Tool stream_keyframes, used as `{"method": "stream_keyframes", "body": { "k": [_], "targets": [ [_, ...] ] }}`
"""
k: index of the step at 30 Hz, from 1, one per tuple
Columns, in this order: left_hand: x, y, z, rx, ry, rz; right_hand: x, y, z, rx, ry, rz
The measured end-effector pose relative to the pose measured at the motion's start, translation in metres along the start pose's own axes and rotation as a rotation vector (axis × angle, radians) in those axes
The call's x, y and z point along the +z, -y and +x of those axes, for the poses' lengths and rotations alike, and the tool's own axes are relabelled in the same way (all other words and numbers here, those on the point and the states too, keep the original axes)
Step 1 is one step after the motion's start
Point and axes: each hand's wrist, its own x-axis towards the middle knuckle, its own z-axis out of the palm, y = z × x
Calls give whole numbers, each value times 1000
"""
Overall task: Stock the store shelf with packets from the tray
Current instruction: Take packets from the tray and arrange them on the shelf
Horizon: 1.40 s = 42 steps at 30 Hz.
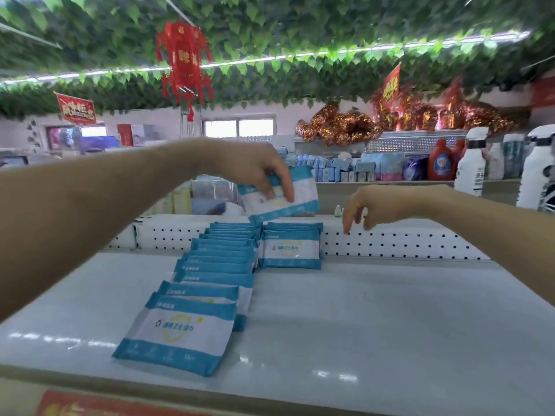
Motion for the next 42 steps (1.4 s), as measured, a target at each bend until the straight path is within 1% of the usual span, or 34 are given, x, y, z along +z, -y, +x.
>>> {"method": "stream_keyframes", "body": {
  "k": [3,6,9,11,15,22,28,32,34,37,40,42],
  "targets": [
    [27,-4,30,59,105,65,5,-22,-18,18,11,-39],
    [56,0,53,68,196,107,7,-41,-38,33,27,-74],
    [80,7,66,69,256,158,7,-53,-52,49,25,-79],
    [90,13,65,53,268,161,6,-58,-58,70,32,-76],
    [99,27,56,20,224,69,10,-59,-62,85,30,-78],
    [100,33,42,24,68,43,8,-35,-45,39,23,-81],
    [75,31,9,29,-18,17,-4,4,-23,-70,9,-89],
    [58,37,-30,-15,-84,11,-5,46,-6,-139,21,-91],
    [52,42,-57,-75,-94,20,-4,71,4,-180,28,-91],
    [46,49,-107,-212,-108,-22,-3,113,22,-270,16,-89],
    [44,54,-170,-337,-129,-19,-4,164,45,-359,-12,-115],
    [45,55,-217,-425,-151,-18,-4,203,62,-427,-16,-90]
  ]
}}
